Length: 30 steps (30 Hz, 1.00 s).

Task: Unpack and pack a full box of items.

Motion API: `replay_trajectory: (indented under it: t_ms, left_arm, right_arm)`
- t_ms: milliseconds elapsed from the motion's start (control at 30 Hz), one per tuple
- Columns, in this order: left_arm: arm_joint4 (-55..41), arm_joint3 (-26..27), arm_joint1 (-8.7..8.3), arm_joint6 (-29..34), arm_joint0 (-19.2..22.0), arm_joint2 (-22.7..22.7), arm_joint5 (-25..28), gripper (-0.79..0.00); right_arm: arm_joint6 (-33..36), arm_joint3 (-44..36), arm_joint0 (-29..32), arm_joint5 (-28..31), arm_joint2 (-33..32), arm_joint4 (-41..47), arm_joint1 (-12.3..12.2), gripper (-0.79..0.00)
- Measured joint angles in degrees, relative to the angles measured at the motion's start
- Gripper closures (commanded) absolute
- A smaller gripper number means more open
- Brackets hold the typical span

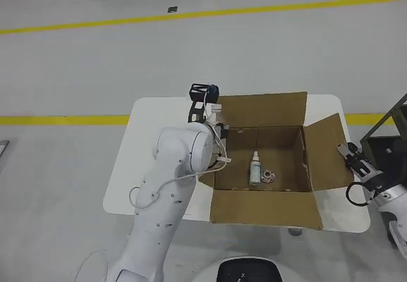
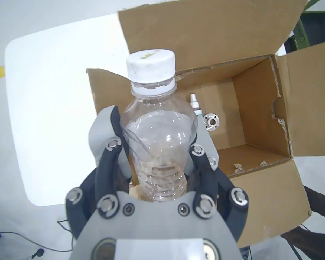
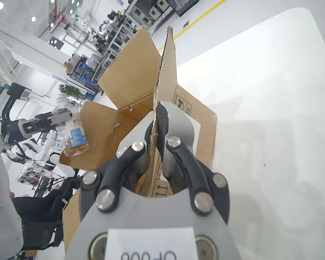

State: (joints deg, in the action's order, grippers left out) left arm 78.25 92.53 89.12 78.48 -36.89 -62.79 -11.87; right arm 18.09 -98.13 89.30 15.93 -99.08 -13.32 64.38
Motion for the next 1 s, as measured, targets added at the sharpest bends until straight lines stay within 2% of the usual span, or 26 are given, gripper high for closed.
replay_trajectory:
  t_ms: [67, 100, 133, 200, 333, 600, 867, 1000]
  left_arm:
    - [1.06, 0.35, -0.2, 0.04, 0.53, -1.37, 0.29, 0.0]
    - [1.47, 0.7, -0.28, 0.11, 0.68, -1.99, 0.34, 0.0]
    - [1.96, 1.33, -0.4, 0.26, 0.78, -2.84, 0.35, 0.0]
    - [2.61, 2.52, -0.58, 0.52, 0.82, -4.11, 0.43, 0.0]
    - [5.7, 4.85, -1.13, 1.24, 0.61, -7.09, 0.91, 0.0]
    - [14.67, 4.96, -2.42, 4.62, -1.35, -12.81, 3.34, 0.0]
    - [23.25, 0.37, -3.48, 6.45, -6.62, -14.13, 10.4, 0.0]
    - [21.52, -1.65, -3.58, 6.16, -9.56, -14.86, 11.46, 0.0]
  right_arm:
    - [-0.31, -0.09, 0.03, -0.16, 0.18, -0.57, 0.03, 0.0]
    - [-0.4, -0.12, 0.05, -0.21, 0.22, -0.7, 0.03, -0.222]
    - [-0.59, -0.22, 0.08, -0.28, 0.24, -0.94, 0.04, -0.326]
    - [-0.99, -0.48, 0.23, -0.29, 0.25, -1.06, 0.08, -0.767]
    - [-2.09, -1.45, 0.67, 0.16, -0.11, -2.31, 0.09, -0.785]
    - [-2.31, -3.4, 1.49, -0.12, -0.65, -4.66, 0.03, -0.785]
    - [-3.16, -4.7, 2.09, 0.02, -1.75, -6.05, 0.0, -0.785]
    - [-3.52, -5.13, 2.62, -0.08, -2.03, -6.95, 0.01, -0.785]
